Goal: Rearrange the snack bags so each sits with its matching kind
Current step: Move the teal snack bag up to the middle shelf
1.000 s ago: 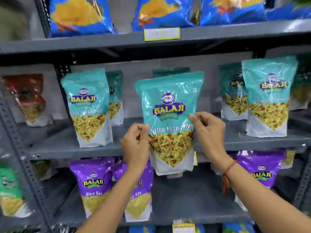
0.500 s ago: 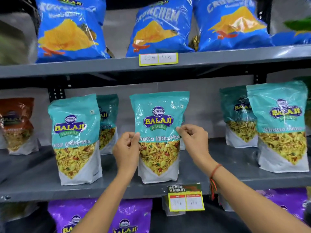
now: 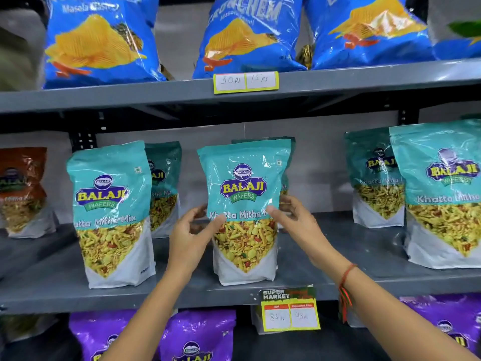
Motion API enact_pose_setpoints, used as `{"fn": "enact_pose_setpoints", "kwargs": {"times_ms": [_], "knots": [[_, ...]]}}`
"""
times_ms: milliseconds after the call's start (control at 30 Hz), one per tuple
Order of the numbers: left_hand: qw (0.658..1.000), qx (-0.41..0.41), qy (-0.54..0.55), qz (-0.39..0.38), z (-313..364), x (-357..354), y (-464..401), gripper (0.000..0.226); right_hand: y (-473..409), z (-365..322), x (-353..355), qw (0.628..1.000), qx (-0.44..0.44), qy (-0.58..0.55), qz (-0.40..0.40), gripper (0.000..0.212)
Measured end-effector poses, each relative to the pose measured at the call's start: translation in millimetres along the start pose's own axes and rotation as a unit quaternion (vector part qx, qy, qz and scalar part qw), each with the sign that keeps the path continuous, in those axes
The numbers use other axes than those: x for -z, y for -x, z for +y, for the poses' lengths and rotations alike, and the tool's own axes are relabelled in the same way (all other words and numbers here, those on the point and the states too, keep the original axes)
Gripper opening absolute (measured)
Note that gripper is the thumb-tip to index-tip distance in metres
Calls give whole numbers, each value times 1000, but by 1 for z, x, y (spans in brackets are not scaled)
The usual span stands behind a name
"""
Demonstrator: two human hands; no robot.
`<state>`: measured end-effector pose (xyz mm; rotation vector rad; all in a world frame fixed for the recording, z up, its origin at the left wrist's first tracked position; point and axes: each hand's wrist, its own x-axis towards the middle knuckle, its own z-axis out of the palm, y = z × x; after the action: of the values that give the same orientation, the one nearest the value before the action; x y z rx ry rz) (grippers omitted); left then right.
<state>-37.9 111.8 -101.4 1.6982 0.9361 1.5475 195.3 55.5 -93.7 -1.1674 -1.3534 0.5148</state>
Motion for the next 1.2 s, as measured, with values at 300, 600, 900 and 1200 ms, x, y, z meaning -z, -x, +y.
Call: {"fn": "enact_pose_setpoints", "kwargs": {"times_ms": [300, 600, 900, 1200], "knots": [[949, 76, -166, -259, -25, 15, 20, 77, 25, 18, -1, 945, -33, 236, -222, 98], [955, 70, -184, -223, -31, -3, 17, 72, 25, 24, 7, 958, -8, 225, -178, 86], [954, 61, -177, -233, -33, -53, 4, 79, 14, 41, 46, 970, -50, 197, -137, 87], [956, 68, -167, -231, -34, -63, 2, 67, 7, 58, 50, 974, -88, 158, -137, 90]]}}
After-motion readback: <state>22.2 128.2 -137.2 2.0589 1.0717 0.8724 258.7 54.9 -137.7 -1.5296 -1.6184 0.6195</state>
